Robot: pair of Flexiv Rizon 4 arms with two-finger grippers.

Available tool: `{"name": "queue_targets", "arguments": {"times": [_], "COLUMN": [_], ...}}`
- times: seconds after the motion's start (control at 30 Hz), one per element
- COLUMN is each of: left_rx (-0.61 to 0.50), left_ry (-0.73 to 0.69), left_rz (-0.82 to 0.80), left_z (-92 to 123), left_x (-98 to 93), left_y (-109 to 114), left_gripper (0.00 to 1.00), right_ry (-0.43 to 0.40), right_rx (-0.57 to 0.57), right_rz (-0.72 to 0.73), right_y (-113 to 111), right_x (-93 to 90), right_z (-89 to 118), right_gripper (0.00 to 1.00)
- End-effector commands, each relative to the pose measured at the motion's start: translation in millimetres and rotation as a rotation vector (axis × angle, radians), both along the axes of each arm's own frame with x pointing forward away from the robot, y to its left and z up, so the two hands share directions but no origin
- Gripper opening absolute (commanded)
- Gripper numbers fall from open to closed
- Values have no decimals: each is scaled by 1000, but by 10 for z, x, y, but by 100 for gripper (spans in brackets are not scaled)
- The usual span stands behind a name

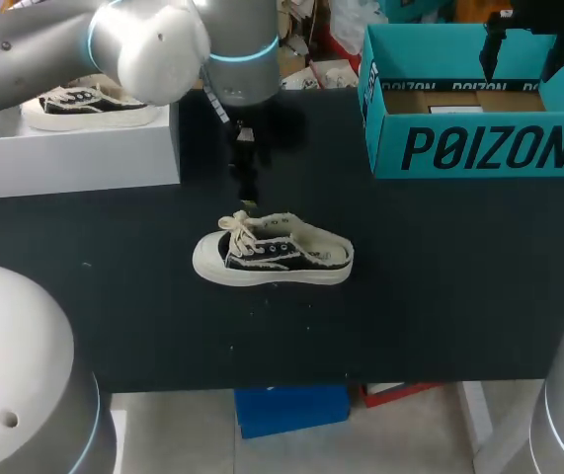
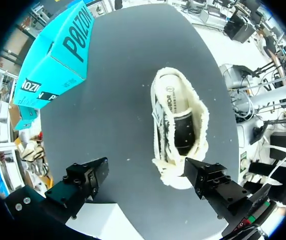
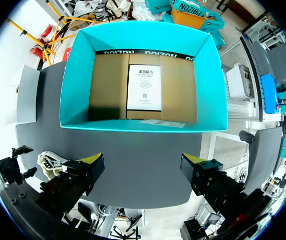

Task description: Take the shoe out of the shoebox, open the shoe tongue, remove and reinsert the insole, then place the shoe into the shoebox

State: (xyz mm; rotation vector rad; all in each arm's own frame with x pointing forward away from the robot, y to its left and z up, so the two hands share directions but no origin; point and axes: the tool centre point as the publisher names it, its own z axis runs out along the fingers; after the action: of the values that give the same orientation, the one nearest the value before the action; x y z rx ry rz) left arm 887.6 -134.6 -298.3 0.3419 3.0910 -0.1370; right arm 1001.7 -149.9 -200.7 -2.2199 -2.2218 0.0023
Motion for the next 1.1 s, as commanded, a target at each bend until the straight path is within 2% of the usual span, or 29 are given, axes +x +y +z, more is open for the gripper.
{"name": "queue_targets", "arguments": {"times": [0.03,0.3,0.37,0.6,0.73,1.1], "left_rx": [-152,-388,-380,-463,-464,-451], "left_ry": [-7,16,-5,-11,-26,-33], "left_rz": [-7,17,-20,-95,-132,-168], "left_z": [241,425,434,463,468,466], "left_x": [-132,-288,-347,-466,-484,-493], "left_y": [245,492,539,787,911,942], "left_gripper": [100,100,100,100,100,100], "right_ry": [0,0,0,0,0,0], "right_rx": [0,0,0,0,0,0], "right_rz": [0,0,0,0,0,0], "right_y": [-1,-1,-1,-1,-1,-1], "right_x": [-4,-4,-4,-4,-4,-4], "right_z": [4,4,4,4,4,4], "right_gripper": [100,100,100,100,100,100]}}
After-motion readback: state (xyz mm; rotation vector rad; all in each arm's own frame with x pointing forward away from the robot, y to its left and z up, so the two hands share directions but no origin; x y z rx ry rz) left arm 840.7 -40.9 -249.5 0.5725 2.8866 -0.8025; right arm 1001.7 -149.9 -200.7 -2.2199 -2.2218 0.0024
